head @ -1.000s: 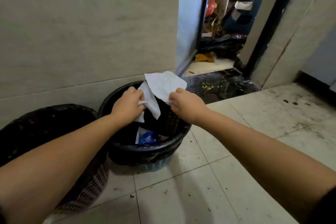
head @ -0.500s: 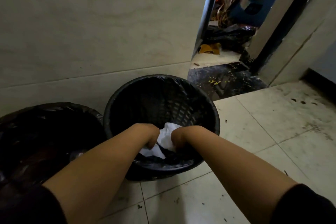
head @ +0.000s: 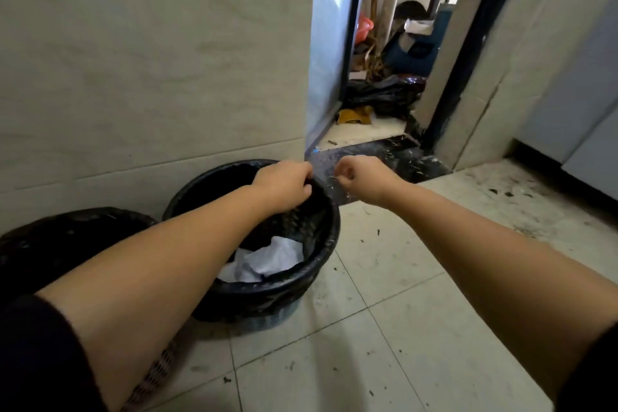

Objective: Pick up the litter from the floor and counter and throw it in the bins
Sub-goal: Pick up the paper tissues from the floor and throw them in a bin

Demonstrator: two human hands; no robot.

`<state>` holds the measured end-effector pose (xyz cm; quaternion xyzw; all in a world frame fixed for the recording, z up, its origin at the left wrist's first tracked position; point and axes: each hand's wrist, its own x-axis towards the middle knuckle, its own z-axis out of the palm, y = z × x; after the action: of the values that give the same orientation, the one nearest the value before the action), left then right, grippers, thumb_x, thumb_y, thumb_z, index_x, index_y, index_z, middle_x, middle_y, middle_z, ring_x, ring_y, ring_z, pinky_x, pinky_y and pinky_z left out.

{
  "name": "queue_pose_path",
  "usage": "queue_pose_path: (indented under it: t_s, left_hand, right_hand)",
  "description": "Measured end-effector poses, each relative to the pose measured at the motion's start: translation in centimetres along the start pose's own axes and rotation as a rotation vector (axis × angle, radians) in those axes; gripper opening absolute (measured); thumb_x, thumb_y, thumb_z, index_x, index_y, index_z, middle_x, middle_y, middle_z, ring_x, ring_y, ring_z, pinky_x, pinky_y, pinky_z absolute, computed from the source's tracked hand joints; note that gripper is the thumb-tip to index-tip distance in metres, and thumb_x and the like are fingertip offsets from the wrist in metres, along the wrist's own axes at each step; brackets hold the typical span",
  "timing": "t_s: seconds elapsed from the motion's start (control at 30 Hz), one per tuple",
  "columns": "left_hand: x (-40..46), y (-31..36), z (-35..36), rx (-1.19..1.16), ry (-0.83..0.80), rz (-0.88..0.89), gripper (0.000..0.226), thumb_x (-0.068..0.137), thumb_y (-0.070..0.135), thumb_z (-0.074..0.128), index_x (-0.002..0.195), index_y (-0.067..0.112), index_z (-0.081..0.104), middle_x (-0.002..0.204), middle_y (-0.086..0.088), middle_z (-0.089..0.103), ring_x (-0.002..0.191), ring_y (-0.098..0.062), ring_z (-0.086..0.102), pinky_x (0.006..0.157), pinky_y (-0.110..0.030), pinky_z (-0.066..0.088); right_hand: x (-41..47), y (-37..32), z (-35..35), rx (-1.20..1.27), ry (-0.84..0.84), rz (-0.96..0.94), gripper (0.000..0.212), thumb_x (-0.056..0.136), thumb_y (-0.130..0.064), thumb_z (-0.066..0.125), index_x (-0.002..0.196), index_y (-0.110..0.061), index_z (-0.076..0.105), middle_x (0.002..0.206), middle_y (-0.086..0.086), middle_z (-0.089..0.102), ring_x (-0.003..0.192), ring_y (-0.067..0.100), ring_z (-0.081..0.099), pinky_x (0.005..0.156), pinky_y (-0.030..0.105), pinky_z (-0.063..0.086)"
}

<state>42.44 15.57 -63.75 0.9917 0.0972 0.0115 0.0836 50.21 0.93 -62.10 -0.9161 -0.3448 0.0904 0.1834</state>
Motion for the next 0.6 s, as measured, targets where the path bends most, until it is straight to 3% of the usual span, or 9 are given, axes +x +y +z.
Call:
queue_pose_path:
  t_s: [0.2, 0.4, 0.6]
  left_hand:
    - [-0.5, 10.6, 4.4, -0.183, 0.069, 0.171, 0.037, 0.096, 0.043, 0.040, 0.123, 0.021, 0.053, 0.117, -0.003, 0.060, 0.101, -0.023, 0.060, 0.075, -0.034, 0.045]
    - [-0.6, 15.6, 13.0, -0.055, -0.210, 0.219, 0.047, 0.098, 0.049, 0.033, 0.132, 0.020, 0.048, 0.130, -0.006, 0.057, 0.114, -0.027, 0.057, 0.087, -0.041, 0.047]
    - [-1.9, 16.4, 20.9, -0.112, -0.380, 0.093, 0.050, 0.098, 0.050, 0.029, 0.135, 0.020, 0.045, 0.131, -0.006, 0.058, 0.115, -0.027, 0.058, 0.093, -0.042, 0.049]
  right_hand:
    - [-5.3, 9.3, 0.9, -0.044, 0.022, 0.187, 0.028, 0.094, -0.027, 0.047, 0.114, -0.013, 0.062, 0.110, 0.011, 0.069, 0.097, 0.026, 0.064, 0.087, 0.043, 0.054]
    - [-8.9, 17.6, 7.4, -0.101, -0.207, 0.292, 0.035, 0.096, -0.034, 0.041, 0.118, -0.013, 0.059, 0.120, 0.011, 0.061, 0.104, 0.027, 0.060, 0.088, 0.040, 0.050]
    - [-12.8, 22.7, 13.3, -0.054, -0.243, 0.447, 0.037, 0.099, -0.034, 0.034, 0.120, -0.013, 0.056, 0.124, 0.012, 0.052, 0.106, 0.032, 0.058, 0.083, 0.036, 0.046]
